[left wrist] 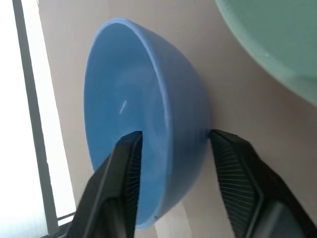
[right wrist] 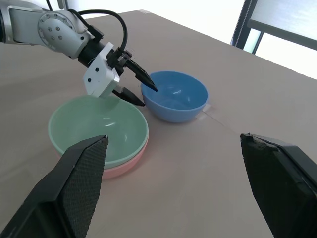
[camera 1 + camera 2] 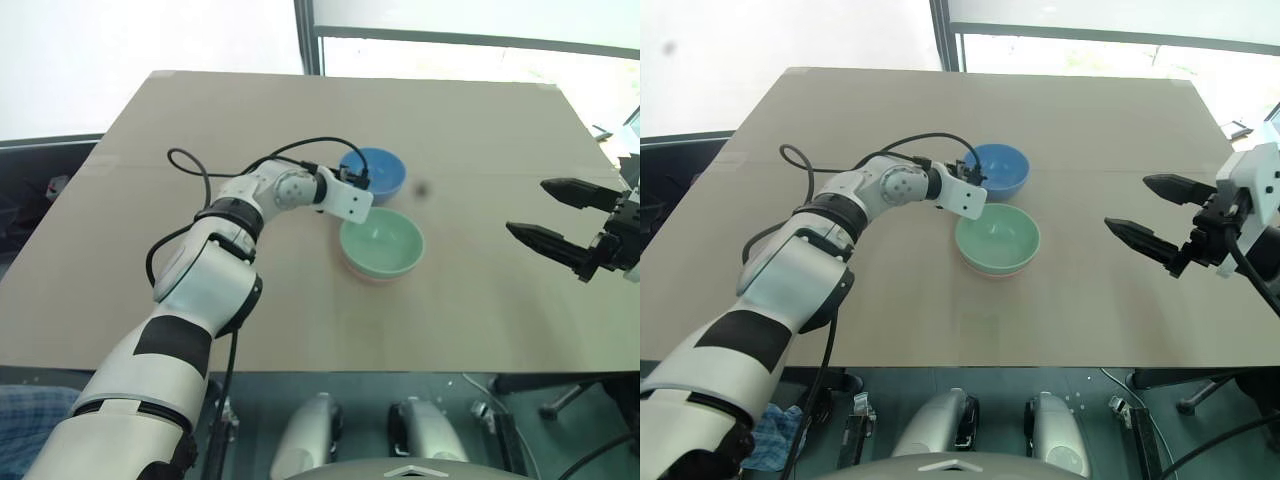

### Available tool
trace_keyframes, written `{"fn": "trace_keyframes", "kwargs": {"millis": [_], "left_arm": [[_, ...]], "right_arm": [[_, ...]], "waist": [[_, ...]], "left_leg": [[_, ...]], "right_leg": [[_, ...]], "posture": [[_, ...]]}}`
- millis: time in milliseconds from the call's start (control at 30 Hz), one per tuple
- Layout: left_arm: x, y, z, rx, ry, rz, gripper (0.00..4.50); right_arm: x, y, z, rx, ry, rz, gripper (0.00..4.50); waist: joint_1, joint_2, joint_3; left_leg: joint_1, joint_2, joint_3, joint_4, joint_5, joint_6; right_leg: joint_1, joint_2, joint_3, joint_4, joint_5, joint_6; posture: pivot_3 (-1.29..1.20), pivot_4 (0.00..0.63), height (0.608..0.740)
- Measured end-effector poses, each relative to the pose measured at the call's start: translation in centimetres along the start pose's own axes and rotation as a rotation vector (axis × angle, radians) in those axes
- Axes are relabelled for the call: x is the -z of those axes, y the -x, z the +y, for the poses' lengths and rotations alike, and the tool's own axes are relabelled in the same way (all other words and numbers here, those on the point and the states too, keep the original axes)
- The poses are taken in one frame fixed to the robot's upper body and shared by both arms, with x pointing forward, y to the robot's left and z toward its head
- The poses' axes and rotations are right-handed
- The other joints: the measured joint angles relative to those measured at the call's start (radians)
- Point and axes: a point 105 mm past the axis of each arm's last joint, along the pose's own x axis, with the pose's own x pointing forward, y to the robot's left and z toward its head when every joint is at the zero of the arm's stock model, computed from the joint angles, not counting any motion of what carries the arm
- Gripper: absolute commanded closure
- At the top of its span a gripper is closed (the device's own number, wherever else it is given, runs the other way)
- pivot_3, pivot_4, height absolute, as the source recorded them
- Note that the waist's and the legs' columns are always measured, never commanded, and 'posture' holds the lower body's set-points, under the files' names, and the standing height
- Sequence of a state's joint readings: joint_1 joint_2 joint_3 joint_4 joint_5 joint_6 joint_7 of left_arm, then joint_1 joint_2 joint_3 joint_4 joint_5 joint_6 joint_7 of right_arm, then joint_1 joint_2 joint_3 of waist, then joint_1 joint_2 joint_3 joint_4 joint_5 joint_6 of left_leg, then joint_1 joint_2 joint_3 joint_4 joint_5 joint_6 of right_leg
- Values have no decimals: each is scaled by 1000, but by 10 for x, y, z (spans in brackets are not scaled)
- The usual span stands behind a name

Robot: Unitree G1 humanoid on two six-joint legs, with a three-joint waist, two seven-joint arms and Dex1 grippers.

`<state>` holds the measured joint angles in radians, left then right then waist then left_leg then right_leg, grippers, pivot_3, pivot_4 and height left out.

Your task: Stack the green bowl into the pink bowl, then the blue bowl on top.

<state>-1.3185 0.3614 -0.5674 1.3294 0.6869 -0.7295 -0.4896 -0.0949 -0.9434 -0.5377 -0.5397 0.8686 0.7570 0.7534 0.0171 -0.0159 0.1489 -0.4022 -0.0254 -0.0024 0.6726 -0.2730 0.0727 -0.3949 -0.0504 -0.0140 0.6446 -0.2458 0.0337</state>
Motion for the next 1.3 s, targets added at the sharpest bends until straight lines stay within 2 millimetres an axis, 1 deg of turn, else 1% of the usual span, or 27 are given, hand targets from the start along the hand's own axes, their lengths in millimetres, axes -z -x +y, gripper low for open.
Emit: {"fn": "trace_keyframes", "kwargs": {"millis": [33, 67, 100, 400, 533, 633, 767, 833, 900, 967, 1067, 1133, 1200, 1267, 1300], "left_arm": [[0, 0, 0, 4, 0, -1, 3989], [0, 0, -1, 6, 2, -1, 4295], [0, -1, -2, 9, 7, 2, 4463], [1, 0, -2, 10, 7, -2, 4463], [-5, 5, 2, 9, 18, -59, 4463], [-17, 15, 15, -15, 39, -163, 4463], [-43, 39, 41, -31, 66, -388, 4463], [-55, 52, 46, 19, 39, -486, 4463], [-59, 63, 43, 106, 22, -541, 4463], [-54, 78, 29, 232, 32, -552, 4463], [-47, 94, 11, 353, 65, -537, 4463], [-48, 100, 8, 394, 58, -523, 4463], [-52, 106, 8, 409, 49, -534, 4463], [-59, 109, 9, 412, 46, -563, 3861], [-60, 109, 9, 411, 46, -570, 3764]], "right_arm": [[0, 0, 0, 0, 0, 0, 0], [0, 0, 0, 0, 0, 0, 0], [0, 0, 0, 0, 0, 0, 0], [0, 0, -1, 3, -3, -1, 0], [0, 0, -1, 2, -1, -3, 0], [1, 1, -1, -1, -3, -2, 0], [0, 5, -2, 0, 1, -2, 0], [0, 7, -4, 7, 7, -2, 0], [1, 7, -4, 3, 5, 1, 0], [2, 8, -5, 6, 0, 5, 0], [4, 10, -9, 20, -2, 12, 0], [4, 11, -10, 20, -2, 15, 0], [4, 11, -9, 16, 0, 16, 0], [4, 11, -10, 15, 3, 16, 0], [4, 11, -10, 15, 3, 16, 0]], "waist": [[0, 0, 0], [0, 0, 0], [0, 0, 0], [0, 0, 0], [0, 0, 0], [0, 0, 0], [0, 0, 0], [-2, 0, 0], [-4, 0, 0], [-14, 1, 0], [-20, 1, 0], [-20, 1, 0], [-12, 1, 0], [-4, 1, 0], [-3, 1, 0]], "left_leg": [[0, 0, 0, 0, 0, 0], [0, 0, 0, 0, 0, 0], [0, 0, 0, 0, 0, 0], [0, 0, 0, 0, 0, 0], [0, 0, 0, 0, 0, 0], [0, 0, 0, 0, 0, 0], [-1, 0, 0, 1, 2, -4], [-1, 0, 1, 2, 2, -4], [0, 0, 1, 2, 2, -4], [1, 2, 2, 2, 2, -3], [2, 2, 2, 2, 0, -1], [2, 2, 2, 3, 0, 0], [1, 2, 1, 5, 0, 0], [1, 2, 1, 6, 0, 0], [1, 2, 1, 6, 0, 0]], "right_leg": [[0, 0, 0, 0, 0, 0], [0, 0, 0, 0, 0, 0], [0, 0, 0, 0, 0, 0], [0, 0, 0, 0, 0, 0], [0, 0, 0, 0, 0, 0], [-1, 0, 0, 0, 0, 0], [-1, -1, 0, 0, 0, 0], [0, -1, 0, 0, 0, 0], [0, 0, 0, 1, 0, 0], [0, 1, 3, 2, 0, 0], [0, 2, 3, 3, 0, 0], [0, 2, 3, 3, 0, 0], [1, 2, 2, 3, 0, 0], [1, 2, 2, 3, 0, 0], [1, 2, 2, 3, 0, 0]], "posture": [[0, 150, 740], [0, 150, 740], [0, 150, 740], [0, 150, 740], [0, 150, 740], [0, 150, 740], [0, 150, 740], [0, 150, 740], [0, 150, 740], [0, 150, 740], [0, 150, 740], [0, 150, 740], [0, 150, 740], [0, 150, 740], [0, 150, 740]]}}
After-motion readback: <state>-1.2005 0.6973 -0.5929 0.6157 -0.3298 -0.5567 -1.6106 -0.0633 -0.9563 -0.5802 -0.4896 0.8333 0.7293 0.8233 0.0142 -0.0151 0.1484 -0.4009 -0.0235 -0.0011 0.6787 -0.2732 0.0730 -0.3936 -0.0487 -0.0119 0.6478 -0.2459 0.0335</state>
